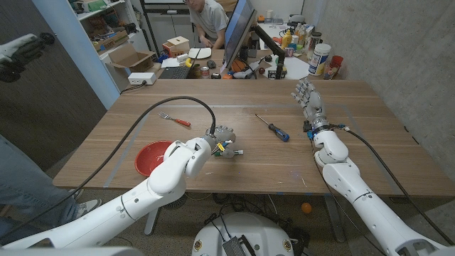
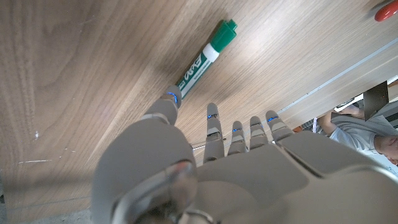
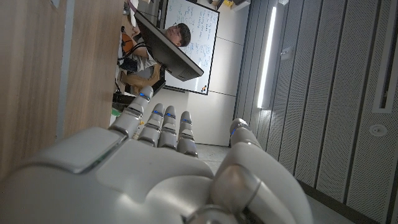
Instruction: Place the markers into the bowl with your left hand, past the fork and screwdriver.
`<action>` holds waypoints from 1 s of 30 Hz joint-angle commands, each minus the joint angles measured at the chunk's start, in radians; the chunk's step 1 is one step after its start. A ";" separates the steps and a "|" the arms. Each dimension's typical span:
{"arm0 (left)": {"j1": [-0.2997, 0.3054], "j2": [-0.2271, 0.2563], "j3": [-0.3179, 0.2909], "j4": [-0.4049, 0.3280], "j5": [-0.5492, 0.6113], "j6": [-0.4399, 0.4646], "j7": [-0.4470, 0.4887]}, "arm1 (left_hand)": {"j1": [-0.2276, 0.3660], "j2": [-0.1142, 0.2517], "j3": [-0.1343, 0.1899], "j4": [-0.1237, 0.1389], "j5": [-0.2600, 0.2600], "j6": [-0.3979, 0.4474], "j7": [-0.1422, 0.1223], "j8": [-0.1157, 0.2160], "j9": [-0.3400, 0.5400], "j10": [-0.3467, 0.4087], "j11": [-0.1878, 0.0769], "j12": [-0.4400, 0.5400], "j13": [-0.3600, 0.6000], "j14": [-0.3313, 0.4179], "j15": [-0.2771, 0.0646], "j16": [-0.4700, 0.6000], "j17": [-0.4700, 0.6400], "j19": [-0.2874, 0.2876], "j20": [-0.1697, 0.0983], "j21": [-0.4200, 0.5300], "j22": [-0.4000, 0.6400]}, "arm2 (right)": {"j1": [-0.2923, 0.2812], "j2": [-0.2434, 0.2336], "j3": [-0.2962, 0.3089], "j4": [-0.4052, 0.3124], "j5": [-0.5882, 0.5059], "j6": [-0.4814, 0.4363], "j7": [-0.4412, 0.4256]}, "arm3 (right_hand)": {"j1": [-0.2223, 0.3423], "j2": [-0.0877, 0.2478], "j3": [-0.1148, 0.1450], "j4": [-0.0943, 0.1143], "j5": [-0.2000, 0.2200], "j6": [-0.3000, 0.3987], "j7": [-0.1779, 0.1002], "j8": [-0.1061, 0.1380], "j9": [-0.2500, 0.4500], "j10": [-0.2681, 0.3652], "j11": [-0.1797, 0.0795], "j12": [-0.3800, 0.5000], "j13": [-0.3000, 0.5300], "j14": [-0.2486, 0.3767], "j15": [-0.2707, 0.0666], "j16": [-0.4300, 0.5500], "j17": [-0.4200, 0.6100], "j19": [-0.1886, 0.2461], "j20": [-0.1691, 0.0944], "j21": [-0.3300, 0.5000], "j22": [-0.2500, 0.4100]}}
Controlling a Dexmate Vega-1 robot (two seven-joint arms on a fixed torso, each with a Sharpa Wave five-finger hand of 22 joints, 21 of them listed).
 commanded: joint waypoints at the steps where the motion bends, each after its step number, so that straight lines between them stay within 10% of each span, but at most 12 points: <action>1: 0.017 -0.016 0.015 0.020 0.038 0.004 0.019 | 0.011 0.002 -0.002 0.004 0.003 0.016 -0.003 0.006 0.003 0.007 -0.002 0.008 0.004 0.010 0.003 0.006 0.003 -0.004 0.002 0.000 0.002 | -0.010 0.008 0.005 0.017 0.007 0.016 0.003 | -0.007 -0.004 -0.004 -0.002 0.004 0.006 -0.005 -0.002 0.003 0.009 0.001 -0.003 0.003 0.009 -0.002 0.008 0.002 0.009 -0.005 0.004 0.004; 30: 0.060 -0.066 0.032 0.085 0.095 0.007 0.127 | 0.043 0.024 -0.007 0.004 0.010 0.107 0.000 0.042 0.015 0.055 -0.018 0.029 0.004 0.052 -0.001 0.016 0.002 0.006 0.001 0.004 0.003 | -0.026 0.004 0.013 0.034 0.020 0.023 0.022 | -0.009 -0.004 -0.005 -0.004 0.005 0.006 -0.006 -0.004 0.003 0.011 0.000 -0.004 0.003 0.012 -0.004 0.007 0.003 0.011 -0.006 0.003 0.004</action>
